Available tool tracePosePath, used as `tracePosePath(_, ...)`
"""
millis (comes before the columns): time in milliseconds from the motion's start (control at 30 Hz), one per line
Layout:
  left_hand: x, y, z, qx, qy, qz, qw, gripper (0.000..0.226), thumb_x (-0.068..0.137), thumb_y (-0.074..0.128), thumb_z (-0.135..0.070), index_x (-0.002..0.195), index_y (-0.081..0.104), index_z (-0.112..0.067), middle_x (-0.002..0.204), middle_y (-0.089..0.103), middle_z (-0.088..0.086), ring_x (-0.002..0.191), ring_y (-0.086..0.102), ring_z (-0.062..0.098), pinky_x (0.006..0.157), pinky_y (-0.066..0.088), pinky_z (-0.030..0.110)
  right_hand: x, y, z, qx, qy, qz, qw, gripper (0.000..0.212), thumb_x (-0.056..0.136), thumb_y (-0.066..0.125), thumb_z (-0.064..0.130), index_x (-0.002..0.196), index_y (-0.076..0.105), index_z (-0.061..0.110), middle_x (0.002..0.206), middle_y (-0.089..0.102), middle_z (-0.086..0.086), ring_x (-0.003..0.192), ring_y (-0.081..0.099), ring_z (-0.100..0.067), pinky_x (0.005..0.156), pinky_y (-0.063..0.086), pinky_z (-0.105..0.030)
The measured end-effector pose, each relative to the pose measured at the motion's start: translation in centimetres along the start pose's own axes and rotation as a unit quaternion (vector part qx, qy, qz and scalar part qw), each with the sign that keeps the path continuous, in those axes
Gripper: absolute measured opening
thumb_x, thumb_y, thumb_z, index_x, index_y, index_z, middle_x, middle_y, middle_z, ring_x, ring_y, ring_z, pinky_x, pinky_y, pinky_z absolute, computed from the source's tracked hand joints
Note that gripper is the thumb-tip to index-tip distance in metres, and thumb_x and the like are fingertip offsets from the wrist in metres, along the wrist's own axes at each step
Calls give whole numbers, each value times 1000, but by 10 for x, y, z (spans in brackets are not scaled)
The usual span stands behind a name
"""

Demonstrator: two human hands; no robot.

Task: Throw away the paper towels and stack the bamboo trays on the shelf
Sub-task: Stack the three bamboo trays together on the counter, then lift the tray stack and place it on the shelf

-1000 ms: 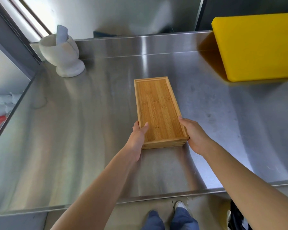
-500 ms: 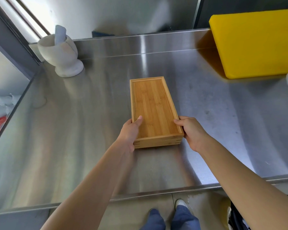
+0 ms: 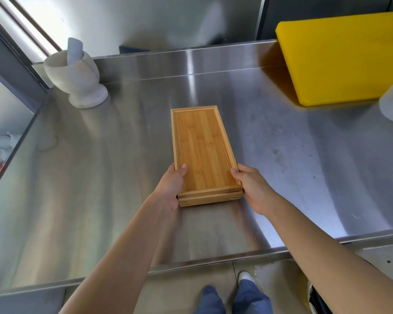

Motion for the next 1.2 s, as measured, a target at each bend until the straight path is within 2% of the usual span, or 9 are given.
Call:
tracePosePath(167, -2, 4, -3, -11, 15, 25, 1000, 42, 97, 44, -32, 139, 39, -30, 133, 55, -1, 123, 50, 26, 108, 36, 51, -1, 1, 0, 12, -10, 27, 1000, 40, 97, 37, 3, 135, 47, 8, 132, 57, -8, 123, 51, -21, 111, 34, -38)
tracePosePath(333, -5, 6, -5, 3, 32, 36, 999, 50, 96, 46, -28, 142, 28, -40, 137, 50, -2, 126, 47, 27, 109, 34, 53, -2, 0, -1, 28, -20, 46, 998, 42, 96, 36, 0, 136, 44, 8, 129, 58, -6, 122, 52, -20, 107, 37, -33)
tracePosePath(467, -8, 7, -7, 2, 41, 43, 998, 51, 96, 46, -25, 141, 28, -42, 138, 50, -1, 125, 48, 28, 108, 36, 54, -3, 0, -2, 47, -25, 58, 997, 44, 94, 36, -4, 136, 45, 7, 131, 57, -9, 120, 53, -21, 99, 42, -26)
tracePosePath(633, -16, 9, -11, -10, 52, 34, 998, 45, 99, 43, -20, 140, 33, -35, 134, 53, -1, 123, 50, 26, 108, 37, 52, -5, -3, -4, 36, -28, 49, 998, 42, 94, 43, 3, 135, 47, 11, 129, 60, -4, 121, 54, -18, 107, 38, -33)
tracePosePath(767, -25, 9, -12, -46, 33, 34, 998, 36, 100, 41, -18, 133, 44, -31, 119, 60, -3, 116, 55, 24, 104, 41, 50, -5, -4, -1, 45, -26, 36, 998, 39, 93, 51, 18, 132, 51, 17, 125, 63, 1, 116, 57, -14, 108, 37, -34)
tracePosePath(867, -31, 10, -16, -54, 31, 34, 997, 35, 100, 41, -17, 133, 43, -29, 124, 58, 1, 116, 54, 26, 103, 42, 51, -4, -1, 2, 49, -15, 35, 998, 36, 95, 48, 23, 130, 52, 18, 123, 63, 1, 114, 58, -15, 107, 39, -37)
tracePosePath(1000, -34, 10, -20, -45, 42, 21, 998, 36, 100, 40, -19, 134, 41, -30, 127, 56, 0, 118, 52, 26, 106, 39, 52, -3, 0, 3, -11, -19, 9, 1000, 41, 97, 41, 28, 137, 44, 18, 133, 56, 0, 123, 50, -17, 112, 33, -39)
tracePosePath(1200, -39, 7, -35, -27, 65, 19, 997, 33, 101, 38, -22, 132, 42, -32, 122, 58, -2, 115, 53, 26, 103, 40, 53, 1, 2, 11, -29, -24, 0, 999, 40, 97, 40, 23, 136, 44, 14, 132, 55, -3, 123, 49, -19, 112, 33, -42)
Point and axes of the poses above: each hand's wrist, its own x-axis towards the middle knuckle, its own y-axis out of the palm, z = x × y, the point moved 9 cm from there along x, towards the middle knuckle
